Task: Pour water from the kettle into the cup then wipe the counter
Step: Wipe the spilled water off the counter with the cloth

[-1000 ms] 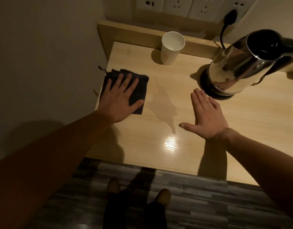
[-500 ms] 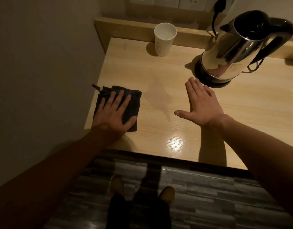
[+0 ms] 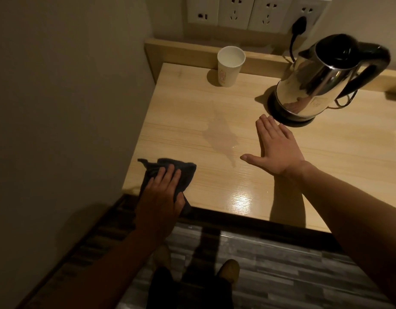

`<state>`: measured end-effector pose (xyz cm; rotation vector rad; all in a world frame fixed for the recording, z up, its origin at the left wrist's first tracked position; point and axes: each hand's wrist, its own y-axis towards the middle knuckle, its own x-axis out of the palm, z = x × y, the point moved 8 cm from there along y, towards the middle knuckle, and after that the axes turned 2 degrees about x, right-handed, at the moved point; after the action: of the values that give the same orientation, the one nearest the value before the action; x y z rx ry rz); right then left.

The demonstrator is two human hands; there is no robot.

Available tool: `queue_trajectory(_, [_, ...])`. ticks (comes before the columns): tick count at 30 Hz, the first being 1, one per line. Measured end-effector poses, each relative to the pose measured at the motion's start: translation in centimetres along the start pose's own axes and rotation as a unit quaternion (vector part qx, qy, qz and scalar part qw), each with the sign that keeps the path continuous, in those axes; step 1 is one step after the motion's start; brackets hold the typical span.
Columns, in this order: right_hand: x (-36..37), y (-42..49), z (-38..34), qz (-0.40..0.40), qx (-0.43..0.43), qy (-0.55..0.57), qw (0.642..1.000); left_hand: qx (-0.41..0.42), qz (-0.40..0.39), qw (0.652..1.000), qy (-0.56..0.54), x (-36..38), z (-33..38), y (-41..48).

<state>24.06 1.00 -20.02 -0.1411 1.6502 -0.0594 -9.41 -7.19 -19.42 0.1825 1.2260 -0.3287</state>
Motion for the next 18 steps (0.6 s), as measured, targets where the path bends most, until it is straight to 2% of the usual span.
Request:
queue_trajectory(2, [-1.2, -1.1, -1.1, 0.014, 0.005, 0.023, 1.0, -0.032, -0.015, 0.995, -0.097, -0.1, 1.3, -1.5])
queue_trajectory(3, [-2.1, -2.1, -2.1, 0.034, 0.005, 0.055, 0.998, -0.06, -0.021, 0.982, -0.179, -0.1, 1.9, -2.2])
queue_trajectory(4, [-3.0, -3.4, -3.4, 0.059, 0.008, 0.106, 0.993, -0.105, -0.027, 0.955, -0.278, -0.3, 2.5, -2.7])
queue_trajectory(5, [-3.6, -5.0, -4.6, 0.078, 0.023, 0.176, 0.981, -0.17, -0.029, 0.906, -0.387, -0.3, 2.8, -3.2])
queue_trajectory(7, [-4.1, -8.9, -7.3, 0.077, 0.082, 0.354, 0.929, -0.318, -0.033, 0.753, -0.575, 0.0, 3.7, -3.9])
queue_trajectory(8, [-3.8, -10.8, -8.9, 0.055, 0.12, 0.443, 0.887, -0.354, -0.044, 0.671, -0.65, 0.3, 4.9, -3.9])
queue_trajectory(9, [-3.5, -12.5, -10.6, 0.032, 0.148, 0.52, 0.841, -0.36, -0.058, 0.605, -0.708, 0.4, 6.4, -3.5])
queue_trajectory(10, [-3.4, -13.7, -12.4, 0.014, 0.16, 0.592, 0.79, -0.348, -0.066, 0.568, -0.743, 0.0, 8.1, -2.9])
queue_trajectory(11, [-3.1, -14.4, -14.2, -0.008, 0.168, 0.653, 0.738, -0.322, -0.065, 0.575, -0.749, -0.6, 9.5, -2.1])
queue_trajectory(13, [-2.9, -15.0, -16.5, -0.04, 0.181, 0.731, 0.657, -0.282, -0.051, 0.632, -0.72, -2.2, 11.9, -0.8])
queue_trajectory(14, [-3.0, -14.7, -17.1, -0.046, 0.195, 0.749, 0.631, -0.261, -0.045, 0.656, -0.707, -2.8, 12.8, -0.1])
queue_trajectory(17, [-3.7, -13.8, -15.8, -0.004, 0.251, 0.755, 0.605, -0.188, -0.078, 0.751, -0.628, -3.8, 15.0, 1.9])
queue_trajectory(18, [-4.2, -13.2, -15.4, 0.008, 0.257, 0.775, 0.577, -0.163, -0.095, 0.78, -0.596, -4.4, 15.9, 2.7])
